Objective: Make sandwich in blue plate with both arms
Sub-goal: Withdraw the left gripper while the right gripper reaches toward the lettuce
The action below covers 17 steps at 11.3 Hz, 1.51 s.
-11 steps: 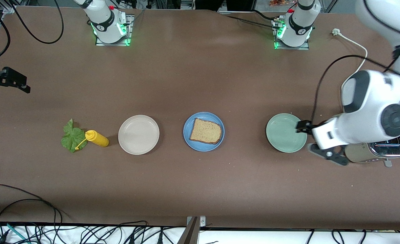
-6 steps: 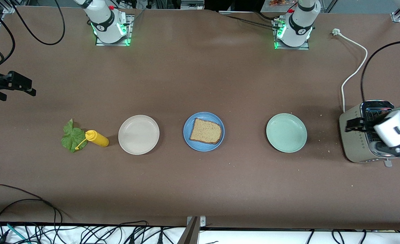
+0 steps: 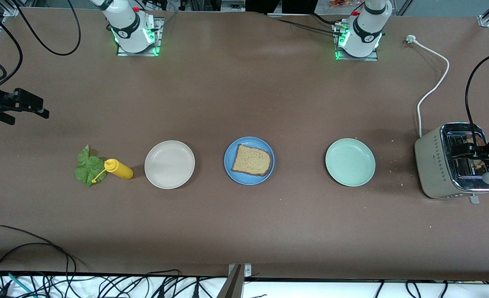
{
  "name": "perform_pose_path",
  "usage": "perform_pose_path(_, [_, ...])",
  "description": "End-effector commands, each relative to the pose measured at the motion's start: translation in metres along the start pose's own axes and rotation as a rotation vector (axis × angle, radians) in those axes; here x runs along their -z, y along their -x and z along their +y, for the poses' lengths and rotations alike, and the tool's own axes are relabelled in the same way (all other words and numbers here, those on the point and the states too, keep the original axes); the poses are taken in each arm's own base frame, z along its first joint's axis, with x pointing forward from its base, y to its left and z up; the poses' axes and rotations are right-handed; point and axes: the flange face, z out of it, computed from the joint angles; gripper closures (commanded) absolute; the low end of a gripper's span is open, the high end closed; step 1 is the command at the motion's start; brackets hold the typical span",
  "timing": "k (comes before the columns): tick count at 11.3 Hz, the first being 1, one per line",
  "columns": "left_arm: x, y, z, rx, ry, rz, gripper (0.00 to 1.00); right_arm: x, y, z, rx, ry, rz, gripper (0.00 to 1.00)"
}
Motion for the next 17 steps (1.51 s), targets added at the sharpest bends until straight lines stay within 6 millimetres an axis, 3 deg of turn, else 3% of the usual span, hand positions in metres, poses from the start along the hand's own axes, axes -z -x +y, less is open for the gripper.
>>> perform_pose_path(1, [0.004,0.006,-0.012,0.009,-0.018,0.001,0.00,-0.012,-0.010,0.003,0.006,-0.019,-0.003,0.00])
perform_pose_path(3, [0.010,0.006,-0.005,0.008,-0.017,0.009,0.00,-0.016,-0.017,0.006,-0.003,-0.010,0.024,0.00])
perform_pose_path(5, [0.029,0.008,0.020,-0.011,0.043,0.040,0.00,-0.031,-0.024,0.012,0.001,0.002,0.009,0.00])
perform_pose_path(7, [0.040,0.011,0.047,-0.023,0.068,0.011,0.00,-0.060,-0.034,0.024,-0.017,-0.002,-0.032,0.00])
perform_pose_path(9, [0.048,0.011,0.066,-0.020,0.074,0.008,0.00,-0.064,-0.035,0.035,-0.035,0.004,-0.031,0.00])
perform_pose_path(12, [0.062,0.014,0.083,-0.048,0.074,0.028,0.00,-0.086,-0.042,0.049,-0.027,0.082,-0.056,0.00])
perform_pose_path(13, [0.065,0.016,0.087,-0.053,0.070,0.031,0.00,-0.105,-0.048,0.052,-0.005,0.137,-0.090,0.00])
perform_pose_path(16, [0.077,0.042,0.128,-0.048,0.034,0.033,0.00,-0.138,-0.061,0.058,0.053,0.140,-0.092,0.00])
perform_pose_path(17, [0.086,0.052,0.132,-0.025,0.020,0.072,0.00,-0.154,-0.064,0.060,0.057,0.139,-0.106,0.00])
